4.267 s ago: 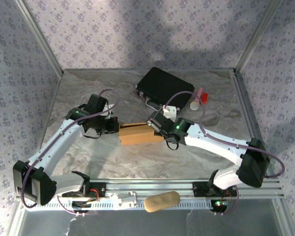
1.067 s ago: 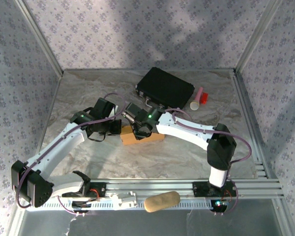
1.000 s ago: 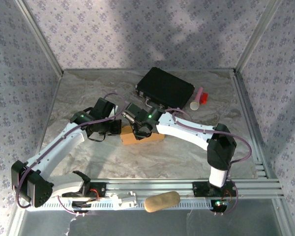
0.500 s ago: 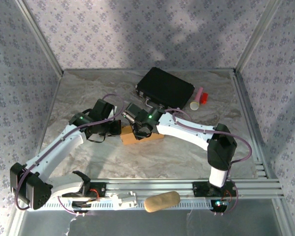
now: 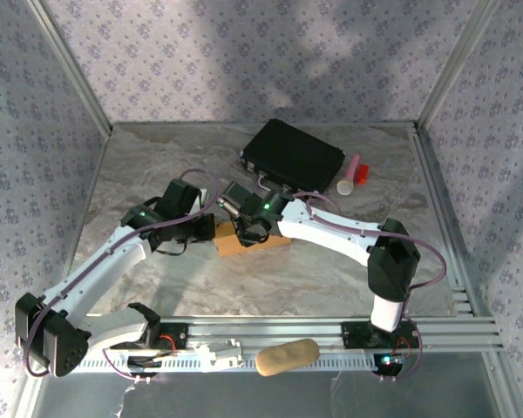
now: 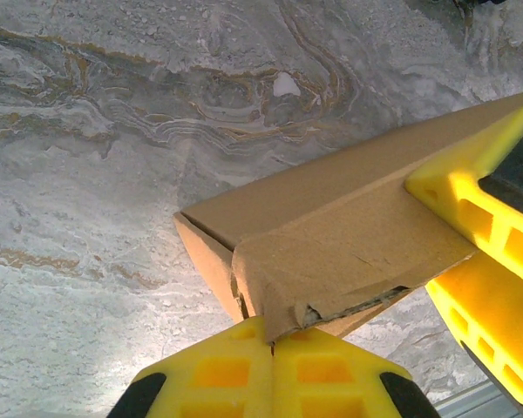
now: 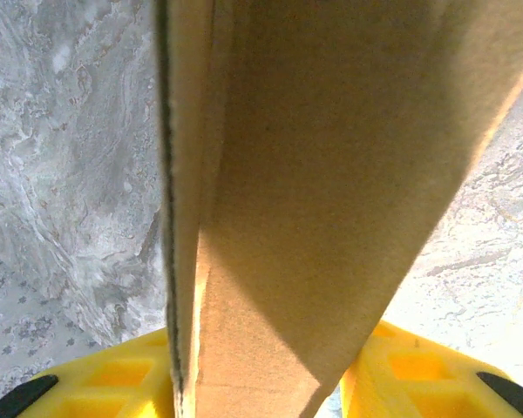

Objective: Fold the paper box

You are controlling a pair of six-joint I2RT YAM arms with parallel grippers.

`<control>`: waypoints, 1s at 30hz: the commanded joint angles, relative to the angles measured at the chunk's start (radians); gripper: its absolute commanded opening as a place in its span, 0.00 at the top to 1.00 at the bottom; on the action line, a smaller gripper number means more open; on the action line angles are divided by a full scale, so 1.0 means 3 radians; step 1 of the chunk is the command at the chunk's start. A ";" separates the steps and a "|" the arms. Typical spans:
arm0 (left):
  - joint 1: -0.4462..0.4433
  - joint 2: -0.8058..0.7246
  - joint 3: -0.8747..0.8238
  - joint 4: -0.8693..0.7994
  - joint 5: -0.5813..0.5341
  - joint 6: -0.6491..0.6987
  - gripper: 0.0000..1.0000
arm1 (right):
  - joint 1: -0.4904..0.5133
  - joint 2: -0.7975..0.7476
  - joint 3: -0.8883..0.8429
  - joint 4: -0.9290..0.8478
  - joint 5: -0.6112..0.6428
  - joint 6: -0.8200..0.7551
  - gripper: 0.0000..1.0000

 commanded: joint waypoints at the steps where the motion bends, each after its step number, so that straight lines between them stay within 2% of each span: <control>1: -0.0041 0.0019 -0.0129 -0.0203 -0.0020 -0.0014 1.00 | -0.0003 0.0052 -0.0087 -0.0024 -0.0002 0.1136 0.58; 7: -0.0038 -0.0008 -0.0064 -0.0185 -0.0008 -0.0014 1.00 | 0.0007 0.0057 -0.0096 -0.0017 -0.0019 0.1126 0.58; 8: -0.0041 -0.0043 -0.0006 -0.0197 -0.0028 -0.0025 0.97 | 0.0007 0.0054 -0.0097 -0.0018 -0.0014 0.1130 0.58; 9: -0.0039 -0.0091 0.0049 -0.0207 -0.0052 -0.0042 0.84 | 0.0009 0.0054 -0.0101 -0.0018 -0.0013 0.1129 0.58; 10: -0.0040 -0.0131 0.0088 -0.0208 -0.0053 -0.0053 0.78 | 0.0011 0.0051 -0.0103 -0.0020 -0.0009 0.1130 0.58; 14: -0.0033 -0.0254 0.0200 -0.0232 0.0010 -0.0077 0.66 | 0.0012 0.0039 -0.0097 -0.0023 0.0009 0.1130 0.58; 17: 0.0008 -0.0272 0.0159 -0.0229 0.0059 -0.0071 0.68 | 0.0008 0.0040 -0.0093 -0.0021 0.0010 0.1130 0.58; 21: 0.0163 -0.0275 0.0008 -0.0049 0.0313 -0.0099 0.71 | 0.0016 0.0041 -0.0095 -0.0013 0.0009 0.1129 0.59; 26: 0.0189 -0.0210 0.0050 -0.0077 0.0282 -0.0061 0.78 | 0.0022 0.0041 -0.0092 -0.0010 0.0016 0.1128 0.59; 30: 0.0195 -0.0142 0.0088 -0.0104 0.0298 -0.0020 0.80 | 0.0019 0.0036 -0.0092 -0.0007 0.0020 0.1125 0.60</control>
